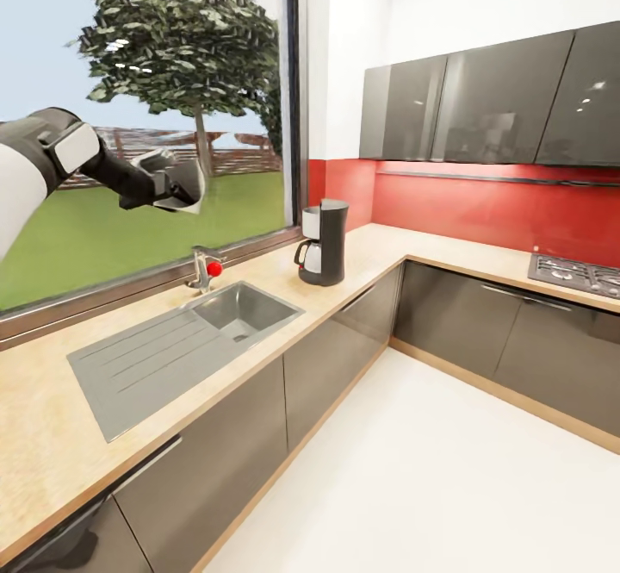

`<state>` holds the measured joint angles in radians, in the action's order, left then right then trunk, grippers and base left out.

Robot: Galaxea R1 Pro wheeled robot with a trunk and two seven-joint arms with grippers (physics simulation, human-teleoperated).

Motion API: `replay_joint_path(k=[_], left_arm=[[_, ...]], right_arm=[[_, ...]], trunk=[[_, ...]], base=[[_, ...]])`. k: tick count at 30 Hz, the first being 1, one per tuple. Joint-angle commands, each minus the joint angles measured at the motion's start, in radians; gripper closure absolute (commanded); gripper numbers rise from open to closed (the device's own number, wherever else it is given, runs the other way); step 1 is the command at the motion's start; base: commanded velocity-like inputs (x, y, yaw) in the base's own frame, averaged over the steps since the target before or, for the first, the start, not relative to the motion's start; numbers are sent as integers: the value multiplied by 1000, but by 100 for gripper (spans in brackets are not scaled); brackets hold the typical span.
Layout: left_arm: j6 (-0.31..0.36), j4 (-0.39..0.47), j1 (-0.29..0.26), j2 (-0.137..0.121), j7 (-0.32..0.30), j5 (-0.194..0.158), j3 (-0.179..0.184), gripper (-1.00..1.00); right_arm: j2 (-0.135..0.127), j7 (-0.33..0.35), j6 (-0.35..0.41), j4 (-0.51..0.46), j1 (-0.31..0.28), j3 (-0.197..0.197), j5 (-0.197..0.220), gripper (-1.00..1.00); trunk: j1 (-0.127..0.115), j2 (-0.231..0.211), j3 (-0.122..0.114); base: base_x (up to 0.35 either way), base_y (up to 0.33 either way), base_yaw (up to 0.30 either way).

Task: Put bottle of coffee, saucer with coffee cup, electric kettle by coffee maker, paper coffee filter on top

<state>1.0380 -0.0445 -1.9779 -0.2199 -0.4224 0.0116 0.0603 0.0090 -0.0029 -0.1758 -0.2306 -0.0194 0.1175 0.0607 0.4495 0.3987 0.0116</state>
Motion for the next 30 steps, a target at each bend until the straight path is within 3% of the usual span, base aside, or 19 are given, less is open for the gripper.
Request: replay_joint_path(k=[1,3,6,8,12,14,17,24,27,29,30], left_arm=[[0,-2,-2,-2,20,-3,4,100],[-1,-1,-3,-8,70,-11,3,100],[-3,1,-4,-26,160,-58,-26,100],[-5,1,-4,-33,220,-106,-63,100],[-11,1,-3,-36,422,-233,-178,100],[-12,2,-3,-37,487,-262,-211,100],[-13,3,-1,-41,552,-293,-257,100],[-14,29,2,-46,586,-314,-331,100],[-16,35,2,-45,595,-316,-410,100],[-28,37,2,-44,629,-316,-503,100],[-34,37,2,-45,644,-317,-531,100]], right_arm=[[0,0,-4,1,-1,2,7,-100],[0,0,-4,1,-1,2,7,-100],[0,0,-4,1,-1,2,7,-100],[0,0,-4,1,-1,2,7,-100],[-1,-1,-3,1,-1,6,18,-100],[-1,-2,-3,1,-1,11,22,-100],[-2,-2,-2,2,-1,14,25,-100],[-5,-2,0,2,-1,16,27,-100],[-6,-3,1,2,-1,16,27,-100],[-6,-3,1,2,-1,16,27,-100],[-6,-3,1,2,-1,16,28,-100]], trunk=[[1,1,1],[1,1,1],[1,1,1],[1,1,1],[1,1,1],[1,1,1],[1,1,1],[1,1,1],[1,1,1],[1,1,1],[1,1,1]], base=[[0,0,0],[0,0,0],[0,0,0],[0,0,0],[0,0,0],[0,0,0],[0,0,0],[0,0,0],[0,0,0],[0,0,-44],[0,0,-96]])
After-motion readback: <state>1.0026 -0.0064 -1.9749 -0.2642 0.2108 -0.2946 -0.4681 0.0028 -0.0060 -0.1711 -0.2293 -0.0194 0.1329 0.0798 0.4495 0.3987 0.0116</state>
